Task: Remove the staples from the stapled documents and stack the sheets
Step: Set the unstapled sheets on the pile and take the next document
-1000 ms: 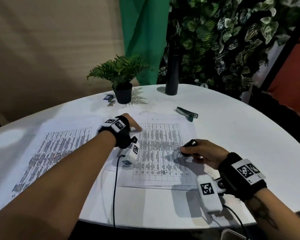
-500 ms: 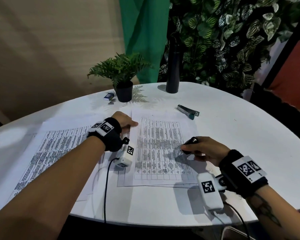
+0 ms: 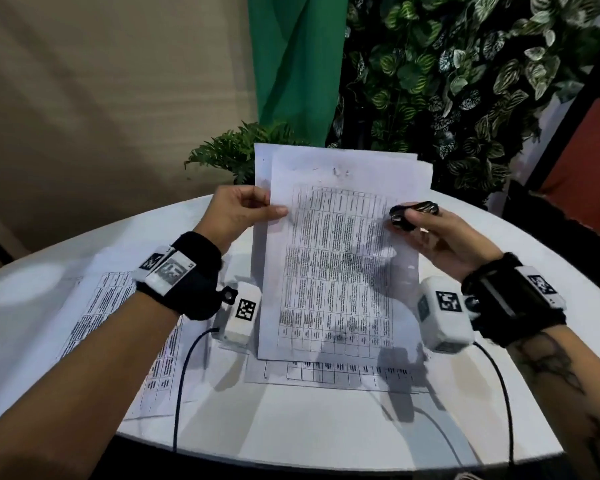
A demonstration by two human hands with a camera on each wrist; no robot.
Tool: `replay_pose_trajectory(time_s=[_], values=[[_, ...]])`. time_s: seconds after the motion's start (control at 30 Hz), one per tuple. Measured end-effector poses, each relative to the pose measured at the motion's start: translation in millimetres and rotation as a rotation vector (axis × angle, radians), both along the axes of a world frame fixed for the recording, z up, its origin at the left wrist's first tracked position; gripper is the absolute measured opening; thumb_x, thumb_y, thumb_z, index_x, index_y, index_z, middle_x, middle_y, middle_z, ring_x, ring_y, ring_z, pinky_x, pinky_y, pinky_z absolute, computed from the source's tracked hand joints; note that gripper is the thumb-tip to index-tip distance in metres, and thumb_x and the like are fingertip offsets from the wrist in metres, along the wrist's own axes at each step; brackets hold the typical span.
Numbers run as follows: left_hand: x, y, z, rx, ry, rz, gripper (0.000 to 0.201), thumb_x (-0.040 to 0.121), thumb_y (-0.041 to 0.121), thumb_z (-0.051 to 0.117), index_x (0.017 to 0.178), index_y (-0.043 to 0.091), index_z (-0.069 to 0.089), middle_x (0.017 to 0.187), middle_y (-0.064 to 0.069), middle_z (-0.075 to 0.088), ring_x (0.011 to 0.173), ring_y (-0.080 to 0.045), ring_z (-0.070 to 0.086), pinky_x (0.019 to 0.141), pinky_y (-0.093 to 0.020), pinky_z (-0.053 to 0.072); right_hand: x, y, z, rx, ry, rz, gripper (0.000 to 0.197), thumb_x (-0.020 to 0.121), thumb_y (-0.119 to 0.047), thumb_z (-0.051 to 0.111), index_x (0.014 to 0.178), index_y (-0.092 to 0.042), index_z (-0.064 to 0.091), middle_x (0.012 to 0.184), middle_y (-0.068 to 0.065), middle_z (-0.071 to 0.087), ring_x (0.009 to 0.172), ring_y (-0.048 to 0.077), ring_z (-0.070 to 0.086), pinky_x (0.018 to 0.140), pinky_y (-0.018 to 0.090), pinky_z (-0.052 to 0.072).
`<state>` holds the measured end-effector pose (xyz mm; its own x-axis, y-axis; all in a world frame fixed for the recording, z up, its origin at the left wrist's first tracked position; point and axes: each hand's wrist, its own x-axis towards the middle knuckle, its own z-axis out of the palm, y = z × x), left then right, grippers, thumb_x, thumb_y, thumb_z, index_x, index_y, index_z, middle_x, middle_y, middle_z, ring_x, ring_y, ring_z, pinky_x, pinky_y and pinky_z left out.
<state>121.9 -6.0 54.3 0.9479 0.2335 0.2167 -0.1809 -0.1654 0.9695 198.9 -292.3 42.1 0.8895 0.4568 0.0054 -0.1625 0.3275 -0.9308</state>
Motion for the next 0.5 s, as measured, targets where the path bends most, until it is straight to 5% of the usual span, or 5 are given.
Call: replay_pose_trajectory(time_s=[0.23,0.33,0.43,0.5], values=[[-4.2,7.3,11.2,-0.113,-0.183,0.101,0.042,0.062,0.0,0.079,0.08,0.018,0.045,0.071,0.002,0.045,0.072,-0.019,0.046,0.063,-0.025,0.044,-15.9,-12.8,15.0,0.042,-0.155,0.035,0.063,0.029,-0.03,0.096,0.085,-0.012,0.073,0.09,0.008,0.073,0.091,0.022,0.07,0.058,0.015,0.052],[-0.1,3.5,15.3,-0.083,-0.066,0.024,0.047,0.066,0.012,0.08,0.099,0.024,0.05,0.091,0.004,0.059,0.079,-0.009,0.056,0.066,-0.02,0.047,-19.4,-13.1,21.6,0.025,-0.192,0.059,0.061,0.032,-0.032,0.095,0.086,-0.012,0.073,0.09,0.008,0.073,0.092,0.02,0.07,0.059,0.014,0.051],[5.9,-2.0,30.6,-0.034,-0.015,-0.056,0.02,0.076,0.015,0.072,0.091,0.018,0.059,0.08,0.01,0.071,0.068,-0.005,0.06,0.057,-0.016,0.041,-16.6,-9.3,36.1,0.029,-0.206,0.053,0.062,0.032,-0.033,0.095,0.084,-0.009,0.072,0.086,0.009,0.073,0.09,0.02,0.07,0.056,0.013,0.049],[12.7,-0.5,46.8,-0.062,-0.039,-0.073,0.031,0.069,0.017,0.081,0.092,0.016,0.061,0.086,0.007,0.074,0.08,-0.012,0.065,0.069,-0.025,0.048,-11.8,-8.2,52.7,0.019,-0.236,0.042,0.071,0.033,-0.033,0.095,0.092,-0.005,0.066,0.087,0.01,0.073,0.09,0.019,0.07,0.054,0.012,0.048]])
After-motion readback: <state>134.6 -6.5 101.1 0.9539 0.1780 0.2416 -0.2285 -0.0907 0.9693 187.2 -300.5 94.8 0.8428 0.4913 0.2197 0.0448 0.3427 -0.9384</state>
